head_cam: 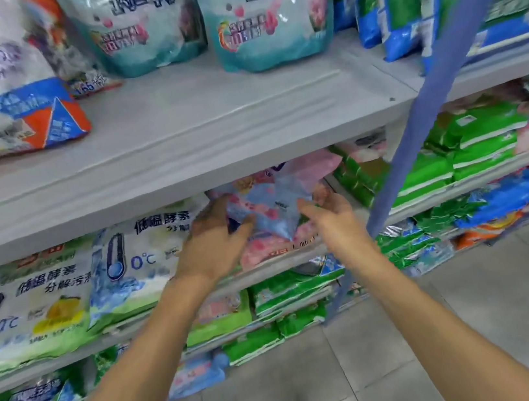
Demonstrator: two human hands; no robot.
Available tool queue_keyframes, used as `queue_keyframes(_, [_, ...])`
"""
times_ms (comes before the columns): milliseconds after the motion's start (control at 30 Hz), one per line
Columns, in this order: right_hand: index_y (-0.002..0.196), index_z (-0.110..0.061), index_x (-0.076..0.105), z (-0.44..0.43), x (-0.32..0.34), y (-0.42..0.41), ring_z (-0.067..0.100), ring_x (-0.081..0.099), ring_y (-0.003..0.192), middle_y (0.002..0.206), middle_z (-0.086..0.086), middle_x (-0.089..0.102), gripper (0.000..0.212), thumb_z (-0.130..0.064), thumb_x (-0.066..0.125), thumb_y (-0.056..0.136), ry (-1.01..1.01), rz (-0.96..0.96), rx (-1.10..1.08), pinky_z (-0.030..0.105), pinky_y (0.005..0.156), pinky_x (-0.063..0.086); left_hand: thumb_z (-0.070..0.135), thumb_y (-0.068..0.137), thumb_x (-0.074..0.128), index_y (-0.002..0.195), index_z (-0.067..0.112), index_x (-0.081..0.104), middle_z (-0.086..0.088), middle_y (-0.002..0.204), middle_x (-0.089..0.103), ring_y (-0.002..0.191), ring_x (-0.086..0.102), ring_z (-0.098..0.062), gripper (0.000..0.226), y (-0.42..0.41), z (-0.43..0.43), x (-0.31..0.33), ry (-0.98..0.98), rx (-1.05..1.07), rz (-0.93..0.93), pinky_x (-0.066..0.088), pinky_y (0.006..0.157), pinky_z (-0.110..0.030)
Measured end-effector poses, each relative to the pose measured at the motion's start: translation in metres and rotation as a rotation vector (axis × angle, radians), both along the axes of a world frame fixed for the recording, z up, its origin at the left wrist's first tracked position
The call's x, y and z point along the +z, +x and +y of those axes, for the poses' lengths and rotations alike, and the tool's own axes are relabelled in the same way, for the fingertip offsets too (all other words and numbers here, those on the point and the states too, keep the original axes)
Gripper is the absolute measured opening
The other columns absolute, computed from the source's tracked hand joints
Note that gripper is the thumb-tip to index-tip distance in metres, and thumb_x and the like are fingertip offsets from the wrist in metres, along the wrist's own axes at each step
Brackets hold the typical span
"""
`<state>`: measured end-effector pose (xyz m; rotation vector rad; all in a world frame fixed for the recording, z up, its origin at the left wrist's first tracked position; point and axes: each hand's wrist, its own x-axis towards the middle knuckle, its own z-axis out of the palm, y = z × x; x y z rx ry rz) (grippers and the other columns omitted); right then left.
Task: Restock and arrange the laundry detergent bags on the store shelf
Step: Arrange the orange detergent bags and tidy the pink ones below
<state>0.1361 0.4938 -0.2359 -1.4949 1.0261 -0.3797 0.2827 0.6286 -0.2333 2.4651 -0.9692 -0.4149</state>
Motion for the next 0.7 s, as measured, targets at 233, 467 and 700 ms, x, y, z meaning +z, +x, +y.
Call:
queue_keyframes(233, [0.083, -0.024, 0.062, -0.024, -0.051, 0.044, -0.003, 0.065, 0.073, 0.081, -0.011, 0.069, 0.02, -0.037, 0.076, 0.089, 0.04, -0.13, 0.037, 0.019, 0.066, 0.05, 0.074, 0.092, 0.04, 0.156, 0.02, 0.023, -0.007, 0.164, 0.024, 0.149, 0.023, -0.036, 0.086, 0.042, -0.051, -0.056, 0.008, 0.105, -0.03, 0.032, 0.114, -0.055])
queue_keyframes(467, [0.083, -0.016, 0.075, -0.017, -0.078, 0.068, 0.01, 0.071, 0.076, 0.08, -0.008, 0.078, 0.025, -0.03, 0.091, 0.071, 0.07, -0.312, -0.135, 0.026, 0.069, 0.056, 0.079, 0.09, 0.019, 0.162, 0.028, -0.007, 0.006, 0.171, -0.008, 0.156, -0.01, -0.02, 0.091, 0.036, -0.054, -0.075, 0.115, 0.128, -0.144, 0.019, 0.122, -0.056])
queue_keyframes(700, [0.101, -0.004, 0.072, -0.008, -0.069, 0.062, 0.021, 0.075, 0.08, 0.093, 0.011, 0.078, 0.04, -0.013, 0.087, 0.065, 0.225, -0.346, -0.166, 0.033, 0.069, 0.057, 0.07, 0.096, 0.034, 0.162, 0.025, 0.007, 0.003, 0.171, 0.003, 0.156, -0.006, -0.013, 0.085, 0.026, -0.038, -0.068, 0.029, 0.069, -0.032, 0.009, 0.126, -0.045])
